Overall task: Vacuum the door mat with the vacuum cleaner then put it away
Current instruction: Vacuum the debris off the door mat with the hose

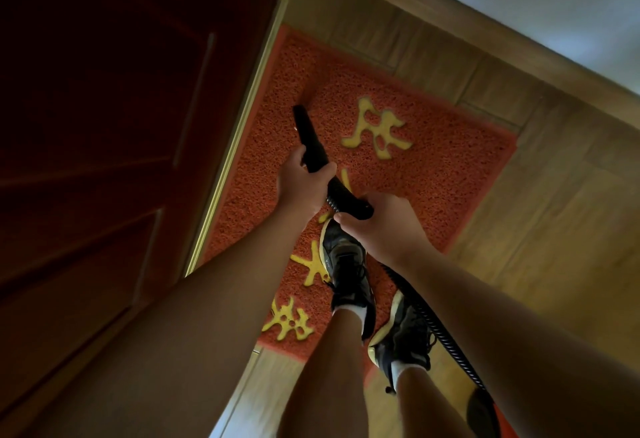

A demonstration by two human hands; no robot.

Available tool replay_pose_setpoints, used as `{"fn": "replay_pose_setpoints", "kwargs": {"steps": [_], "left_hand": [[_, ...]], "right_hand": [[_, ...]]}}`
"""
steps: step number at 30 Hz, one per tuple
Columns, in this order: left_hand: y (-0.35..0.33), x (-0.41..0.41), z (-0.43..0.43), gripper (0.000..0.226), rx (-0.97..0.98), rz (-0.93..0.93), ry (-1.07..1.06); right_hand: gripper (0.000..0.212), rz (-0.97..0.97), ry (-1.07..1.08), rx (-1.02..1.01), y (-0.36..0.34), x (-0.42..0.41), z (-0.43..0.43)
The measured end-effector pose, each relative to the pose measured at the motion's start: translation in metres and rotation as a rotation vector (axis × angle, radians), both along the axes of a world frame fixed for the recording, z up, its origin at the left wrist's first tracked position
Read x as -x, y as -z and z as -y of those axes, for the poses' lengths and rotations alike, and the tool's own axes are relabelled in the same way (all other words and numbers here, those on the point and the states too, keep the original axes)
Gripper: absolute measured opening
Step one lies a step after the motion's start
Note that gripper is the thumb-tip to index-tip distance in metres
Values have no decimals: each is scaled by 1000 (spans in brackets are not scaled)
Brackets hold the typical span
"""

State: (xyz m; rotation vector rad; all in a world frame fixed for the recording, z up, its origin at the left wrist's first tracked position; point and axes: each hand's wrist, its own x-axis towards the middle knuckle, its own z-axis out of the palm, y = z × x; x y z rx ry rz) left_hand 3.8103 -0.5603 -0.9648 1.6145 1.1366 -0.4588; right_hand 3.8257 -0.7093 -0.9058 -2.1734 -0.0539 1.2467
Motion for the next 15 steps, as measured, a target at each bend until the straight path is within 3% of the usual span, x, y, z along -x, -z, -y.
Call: {"fn": "replay_pose_setpoints", "kwargs": {"steps": [15], "left_hand": [[0,24,16,65,23,0,2]], "right_hand": [[34,9,-8,26,-6,22,15]]}}
